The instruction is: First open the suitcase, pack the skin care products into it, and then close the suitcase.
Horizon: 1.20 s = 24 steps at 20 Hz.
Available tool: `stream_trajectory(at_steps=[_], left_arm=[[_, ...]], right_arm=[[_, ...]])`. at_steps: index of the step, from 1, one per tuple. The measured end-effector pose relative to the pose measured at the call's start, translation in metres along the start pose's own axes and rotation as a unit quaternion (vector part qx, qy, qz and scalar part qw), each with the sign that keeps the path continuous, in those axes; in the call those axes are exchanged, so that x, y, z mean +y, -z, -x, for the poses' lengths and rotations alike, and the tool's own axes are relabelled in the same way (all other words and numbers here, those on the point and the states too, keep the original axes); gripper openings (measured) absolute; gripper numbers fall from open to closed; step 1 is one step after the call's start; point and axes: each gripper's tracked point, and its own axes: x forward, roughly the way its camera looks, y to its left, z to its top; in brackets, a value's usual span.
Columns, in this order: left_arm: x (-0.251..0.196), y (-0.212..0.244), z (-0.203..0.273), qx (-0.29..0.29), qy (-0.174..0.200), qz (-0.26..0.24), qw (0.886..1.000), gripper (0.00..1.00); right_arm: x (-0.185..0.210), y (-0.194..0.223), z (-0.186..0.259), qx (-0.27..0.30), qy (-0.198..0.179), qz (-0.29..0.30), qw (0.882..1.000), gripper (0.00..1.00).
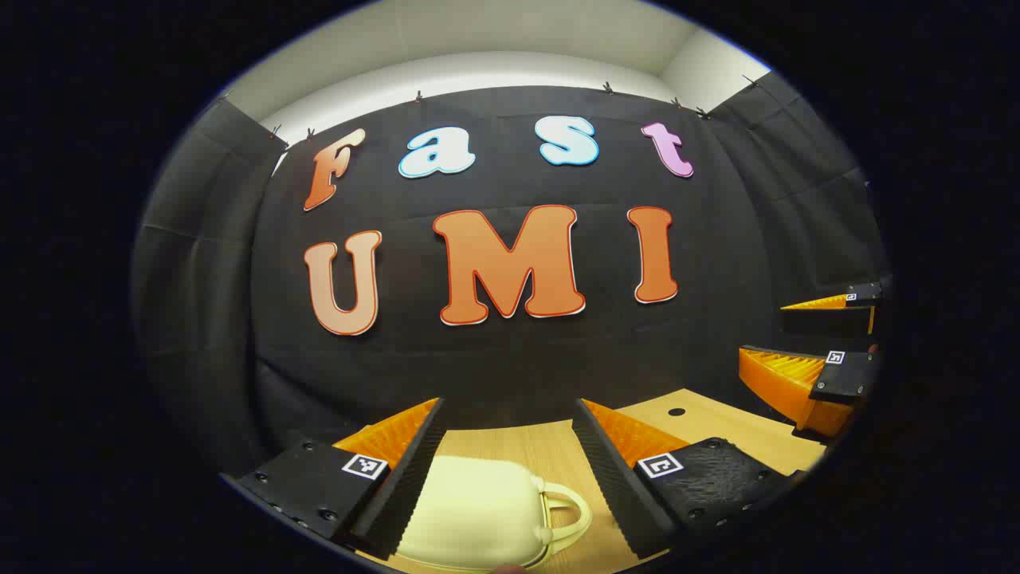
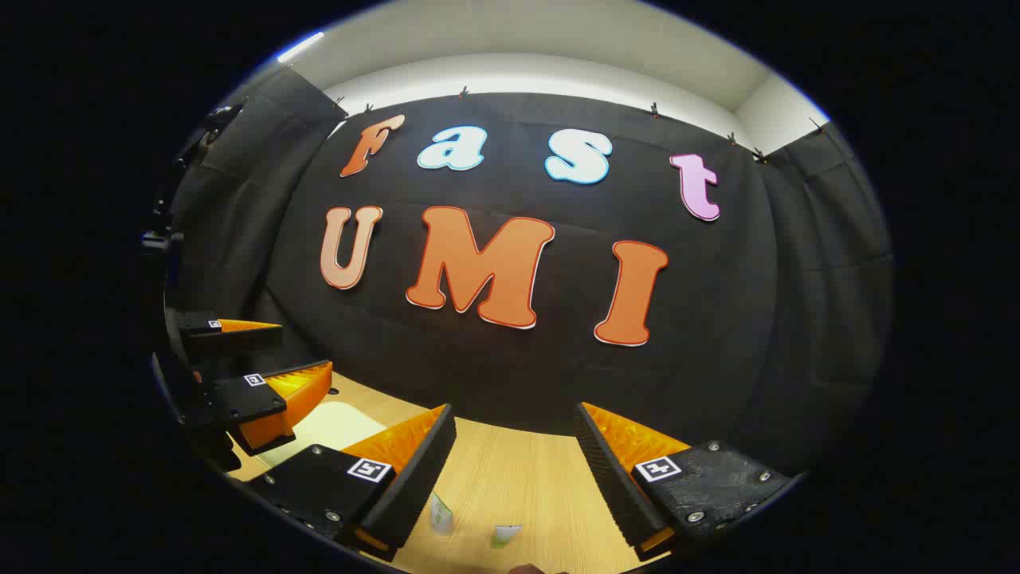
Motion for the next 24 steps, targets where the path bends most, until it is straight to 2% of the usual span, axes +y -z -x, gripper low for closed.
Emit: stream_trajectory(at_steps=[10, 17, 20, 24], left_arm=[[-0.018, -0.018, -0.008, -0.016, 0.0, -0.025, 1.0, 0.98], [-0.006, -0.026, -0.012, -0.024, -0.016, -0.019, 0.999, 0.98], [-0.009, -0.02, -0.015, -0.019, -0.01, -0.029, 0.999, 0.98], [-0.027, 0.005, -0.021, 0.005, 0.02, -0.068, 0.997, 0.98]], right_arm=[[-0.014, 0.017, -0.012, 0.013, -0.005, -0.025, 1.0, 0.95], [-0.015, 0.012, -0.023, 0.005, -0.006, -0.028, 1.0, 0.96], [-0.015, 0.015, -0.024, 0.006, -0.006, -0.019, 1.0, 0.96], [-0.03, 0.023, -0.022, 0.014, 0.007, -0.003, 1.0, 0.95]])
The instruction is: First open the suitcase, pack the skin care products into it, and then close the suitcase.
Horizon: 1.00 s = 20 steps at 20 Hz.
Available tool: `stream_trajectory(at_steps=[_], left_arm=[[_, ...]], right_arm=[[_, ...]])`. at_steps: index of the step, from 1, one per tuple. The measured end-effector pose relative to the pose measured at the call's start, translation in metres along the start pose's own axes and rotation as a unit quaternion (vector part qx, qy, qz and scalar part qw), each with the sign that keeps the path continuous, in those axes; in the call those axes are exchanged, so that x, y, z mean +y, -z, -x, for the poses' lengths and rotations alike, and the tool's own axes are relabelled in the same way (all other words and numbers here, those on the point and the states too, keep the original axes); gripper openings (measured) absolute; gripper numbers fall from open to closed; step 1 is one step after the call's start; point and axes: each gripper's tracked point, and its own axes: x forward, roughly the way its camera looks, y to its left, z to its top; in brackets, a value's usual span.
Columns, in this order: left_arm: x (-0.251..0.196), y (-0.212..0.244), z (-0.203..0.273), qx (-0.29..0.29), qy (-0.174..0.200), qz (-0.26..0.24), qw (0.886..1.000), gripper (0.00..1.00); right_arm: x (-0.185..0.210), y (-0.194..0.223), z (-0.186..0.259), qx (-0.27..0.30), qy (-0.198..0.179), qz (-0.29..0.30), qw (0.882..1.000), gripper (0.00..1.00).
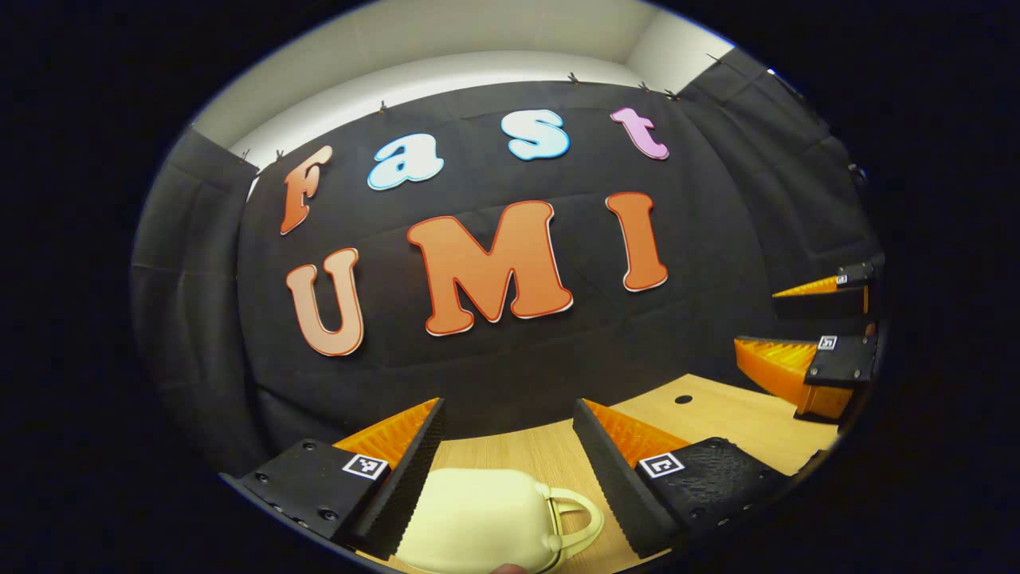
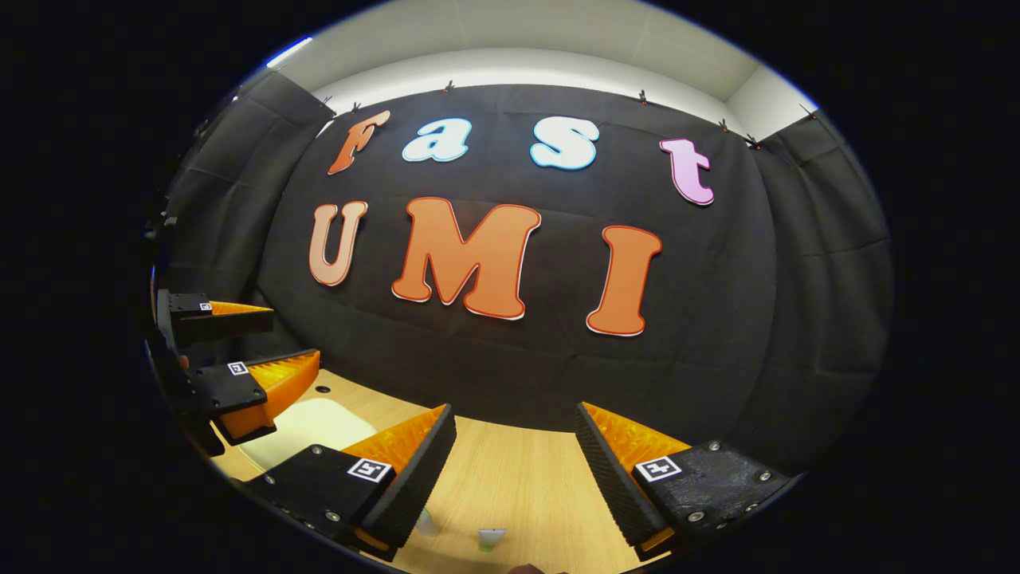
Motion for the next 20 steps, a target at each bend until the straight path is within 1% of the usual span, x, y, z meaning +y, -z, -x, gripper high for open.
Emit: stream_trajectory(at_steps=[4, 7, 10, 13, 15, 16, 19, 20], left_arm=[[-0.027, 0.044, -0.009, 0.039, 0.039, -0.058, 0.997, 0.97], [-0.046, 0.079, -0.013, 0.068, 0.064, -0.117, 0.989, 0.97], [-0.065, 0.12, -0.012, 0.092, 0.095, -0.185, 0.974, 0.97], [-0.075, 0.155, -0.012, 0.121, 0.118, -0.233, 0.958, 0.96], [-0.084, 0.177, -0.012, 0.138, 0.135, -0.264, 0.945, 0.96], [-0.087, 0.187, -0.012, 0.144, 0.141, -0.281, 0.938, 0.94], [-0.092, 0.215, -0.013, 0.165, 0.156, -0.329, 0.917, 0.95], [-0.093, 0.223, -0.01, 0.172, 0.159, -0.338, 0.911, 0.9]], right_arm=[[-0.024, 0.014, 0.0, 0.013, 0.02, 0.008, 1.0, 0.96], [-0.044, 0.02, -0.001, 0.019, 0.037, 0.01, 0.999, 0.95], [-0.065, 0.029, -0.001, 0.025, 0.054, 0.006, 0.998, 0.95], [-0.085, 0.037, -0.001, 0.032, 0.073, 0.005, 0.997, 0.95], [-0.096, 0.042, -0.001, 0.035, 0.083, 0.003, 0.996, 0.95], [-0.101, 0.044, 0.0, 0.038, 0.087, 0.002, 0.995, 0.95], [-0.109, 0.051, -0.001, 0.042, 0.095, 0.0, 0.995, 0.95], [-0.111, 0.051, -0.001, 0.043, 0.096, 0.0, 0.994, 0.95]])
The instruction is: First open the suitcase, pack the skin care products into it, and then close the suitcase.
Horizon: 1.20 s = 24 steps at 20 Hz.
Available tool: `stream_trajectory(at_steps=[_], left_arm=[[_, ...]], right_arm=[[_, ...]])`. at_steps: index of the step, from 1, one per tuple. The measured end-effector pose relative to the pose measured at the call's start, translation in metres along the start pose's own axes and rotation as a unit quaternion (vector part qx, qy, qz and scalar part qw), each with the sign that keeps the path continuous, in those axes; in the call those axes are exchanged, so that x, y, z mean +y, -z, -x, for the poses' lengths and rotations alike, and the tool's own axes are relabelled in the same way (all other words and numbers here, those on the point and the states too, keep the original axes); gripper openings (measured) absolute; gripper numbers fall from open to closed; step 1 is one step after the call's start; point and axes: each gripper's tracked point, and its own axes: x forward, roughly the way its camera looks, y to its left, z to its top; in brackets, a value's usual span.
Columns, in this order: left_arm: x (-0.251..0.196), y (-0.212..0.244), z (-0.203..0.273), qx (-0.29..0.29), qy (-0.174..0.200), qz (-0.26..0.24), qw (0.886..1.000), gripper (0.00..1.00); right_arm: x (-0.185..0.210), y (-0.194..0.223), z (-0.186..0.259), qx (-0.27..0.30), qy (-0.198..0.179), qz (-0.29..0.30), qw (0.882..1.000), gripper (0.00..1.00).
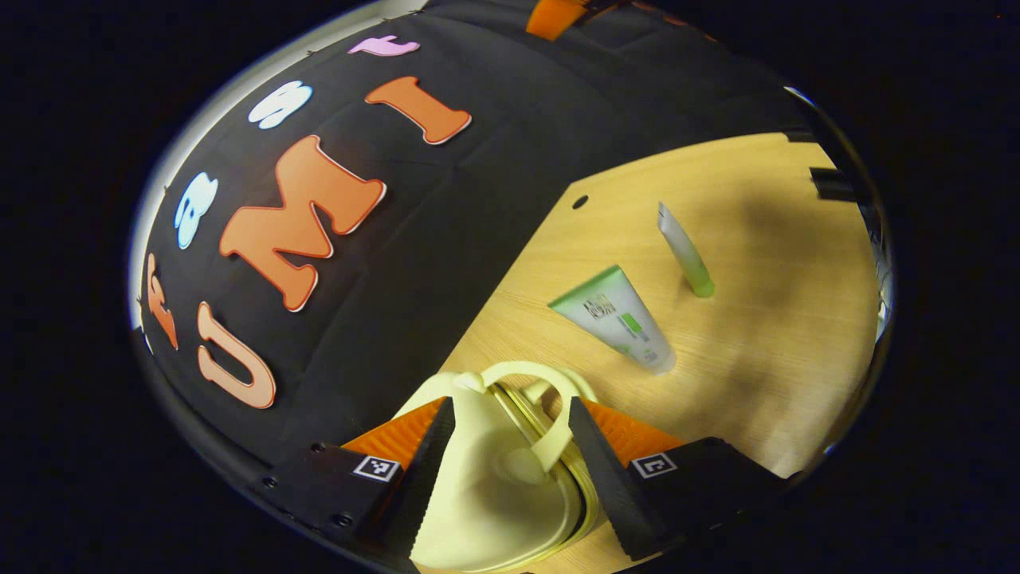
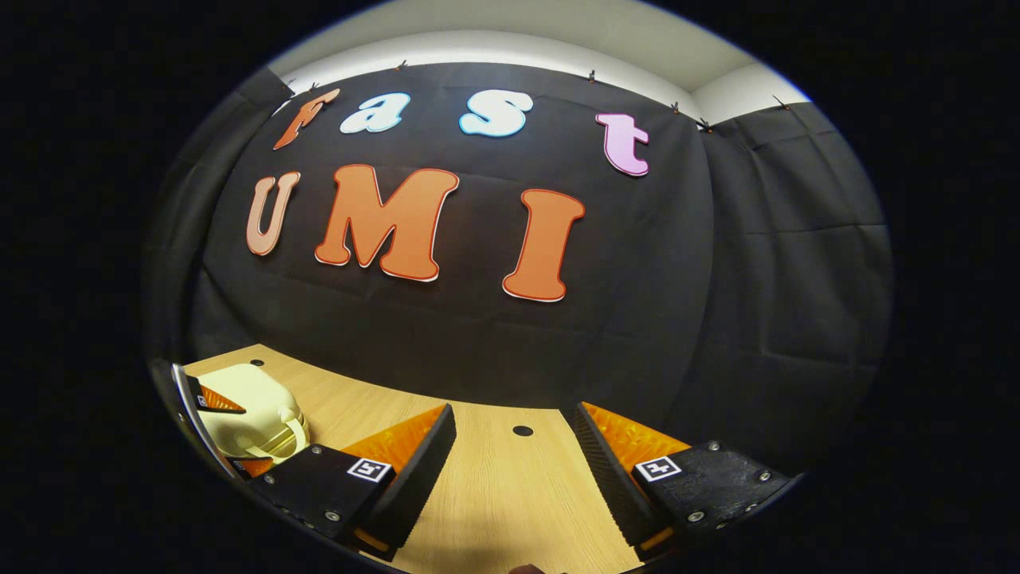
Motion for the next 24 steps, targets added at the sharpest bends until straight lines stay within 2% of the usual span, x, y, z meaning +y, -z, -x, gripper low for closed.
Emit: stream_trajectory(at_steps=[3, 7, 9, 11, 12, 14, 17, 21, 24], left_arm=[[-0.012, 0.014, -0.012, 0.023, 0.008, -0.037, 0.999, 0.9], [-0.016, 0.024, -0.027, 0.052, -0.006, -0.089, 0.995, 0.74], [-0.025, 0.023, -0.033, 0.058, 0.001, -0.112, 0.992, 0.49], [-0.029, 0.023, -0.024, 0.059, -0.011, -0.123, 0.991, 0.23], [-0.025, 0.02, -0.034, 0.055, -0.011, -0.113, 0.992, 0.1], [-0.021, 0.017, -0.026, 0.058, -0.003, -0.064, 0.996, 0.1], [0.004, 0.009, -0.019, 0.056, -0.023, 0.034, 0.998, 0.1], [0.056, -0.004, 0.007, 0.049, -0.063, 0.127, 0.989, 0.1], [0.1, -0.003, 0.024, 0.041, -0.097, 0.191, 0.976, 0.1]], right_arm=[[-0.002, 0.006, -0.001, 0.004, -0.001, 0.001, 1.0, 0.95], [-0.004, 0.011, -0.004, 0.007, -0.007, -0.002, 1.0, 0.95], [-0.004, 0.013, -0.005, 0.009, -0.01, -0.004, 1.0, 0.95], [-0.007, 0.012, -0.008, 0.008, -0.013, -0.003, 1.0, 0.95], [-0.007, 0.012, -0.01, 0.007, -0.014, -0.002, 1.0, 0.95], [-0.008, 0.011, -0.011, 0.005, -0.018, -0.006, 1.0, 0.95], [-0.006, 0.015, -0.016, 0.006, -0.031, -0.006, 0.999, 0.95], [0.009, 0.015, -0.022, 0.003, -0.065, -0.006, 0.998, 0.95], [0.024, 0.016, -0.023, 0.006, -0.091, -0.003, 0.996, 0.95]])
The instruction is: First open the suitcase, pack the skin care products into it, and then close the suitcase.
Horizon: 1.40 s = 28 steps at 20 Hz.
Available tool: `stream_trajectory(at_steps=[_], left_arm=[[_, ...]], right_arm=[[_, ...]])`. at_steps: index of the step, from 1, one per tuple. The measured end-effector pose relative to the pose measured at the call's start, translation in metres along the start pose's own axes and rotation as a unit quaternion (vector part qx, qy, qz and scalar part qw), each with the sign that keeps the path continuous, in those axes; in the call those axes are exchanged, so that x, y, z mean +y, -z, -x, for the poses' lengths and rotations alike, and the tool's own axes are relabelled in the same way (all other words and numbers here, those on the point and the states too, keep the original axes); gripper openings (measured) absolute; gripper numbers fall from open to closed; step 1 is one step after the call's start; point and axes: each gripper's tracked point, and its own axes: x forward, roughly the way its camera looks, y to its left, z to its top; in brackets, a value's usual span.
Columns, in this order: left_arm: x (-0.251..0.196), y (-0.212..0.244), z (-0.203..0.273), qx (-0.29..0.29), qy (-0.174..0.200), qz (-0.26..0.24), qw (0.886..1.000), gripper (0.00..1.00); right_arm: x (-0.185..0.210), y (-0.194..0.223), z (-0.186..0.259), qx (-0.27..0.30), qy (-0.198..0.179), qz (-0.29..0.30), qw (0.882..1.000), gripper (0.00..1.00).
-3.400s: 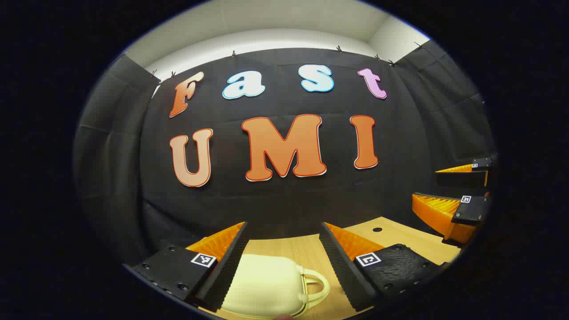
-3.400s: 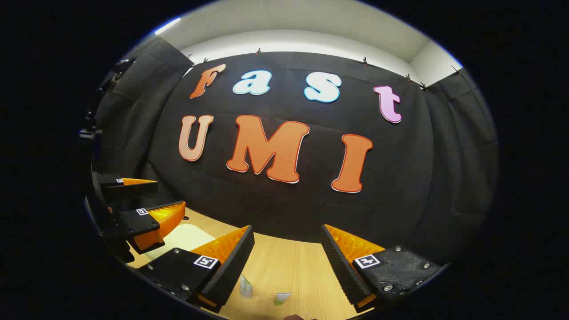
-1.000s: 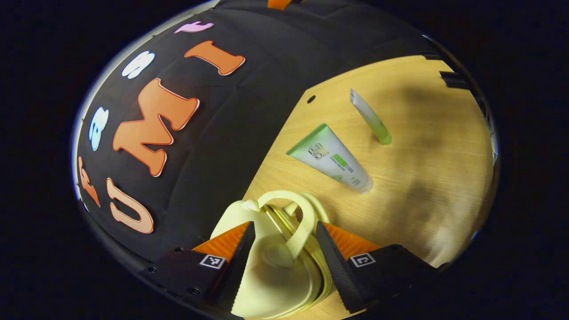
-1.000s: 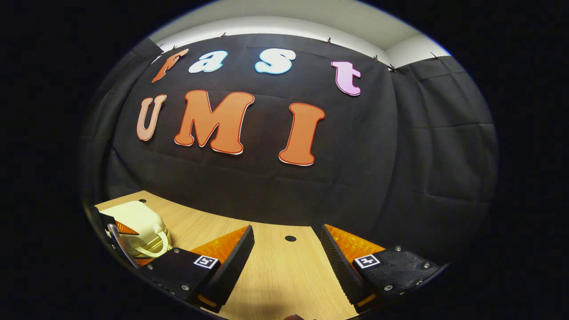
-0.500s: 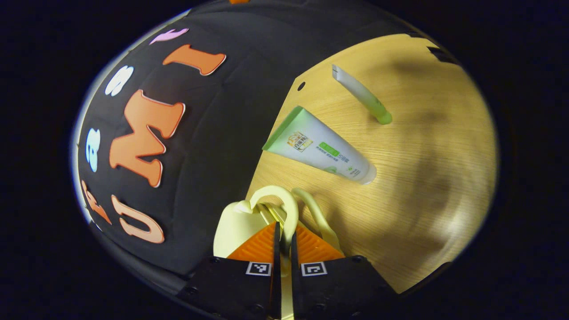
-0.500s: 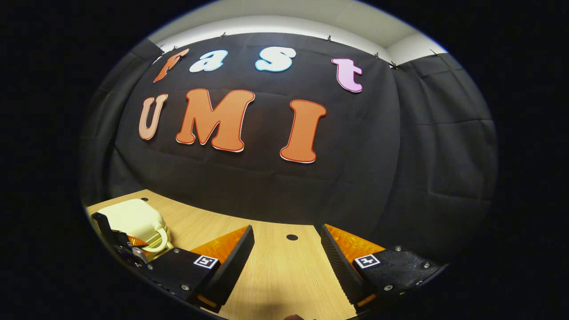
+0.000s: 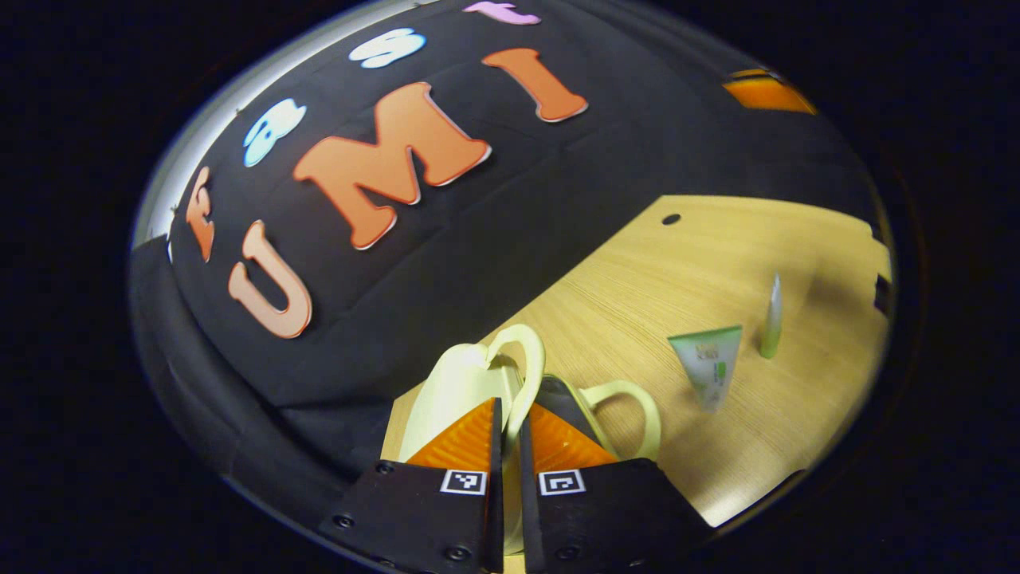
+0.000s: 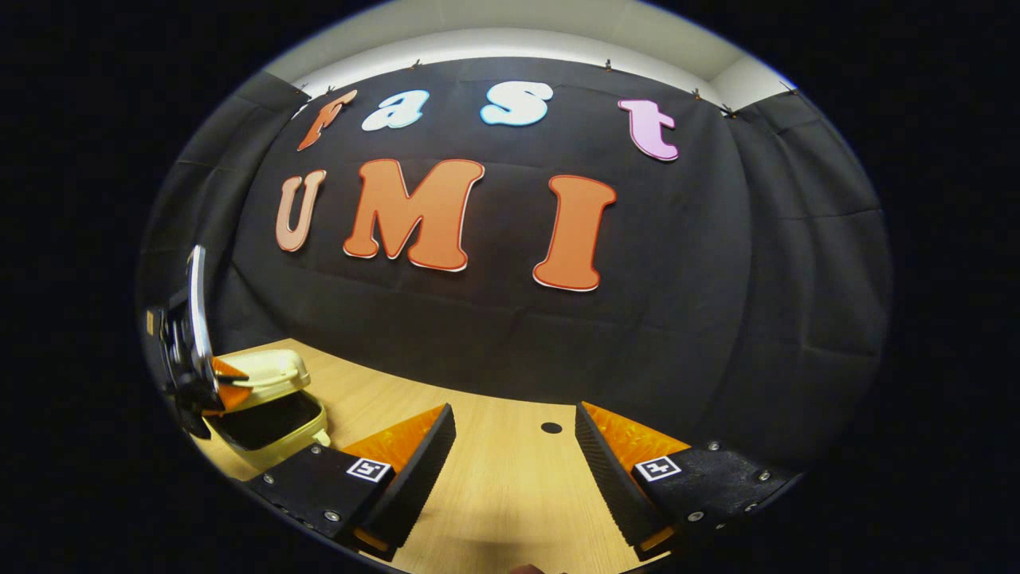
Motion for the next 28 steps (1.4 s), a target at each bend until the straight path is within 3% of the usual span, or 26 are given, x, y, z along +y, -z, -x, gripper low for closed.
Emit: stream_trajectory(at_steps=[5, 9, 17, 25, 28], left_arm=[[0.082, -0.006, 0.015, -0.014, -0.03, 0.112, 0.993, 0.1], [0.153, 0.01, 0.023, -0.027, -0.051, 0.17, 0.984, 0.1], [0.281, 0.09, 0.011, -0.019, -0.093, 0.204, 0.974, 0.1], [0.351, 0.205, -0.033, 0.037, -0.097, 0.257, 0.961, 0.1], [0.363, 0.258, -0.053, 0.075, -0.097, 0.253, 0.96, 0.1]], right_arm=[[0.035, -0.008, -0.002, 0.0, -0.026, 0.015, 1.0, 0.95], [0.07, -0.015, -0.004, 0.002, -0.031, 0.017, 0.999, 0.96], [0.145, -0.03, 0.003, 0.009, -0.025, 0.029, 0.999, 0.96], [0.184, -0.02, 0.017, 0.047, 0.015, 0.024, 0.999, 0.96], [0.199, -0.018, 0.02, 0.061, 0.028, 0.029, 0.997, 0.96]])
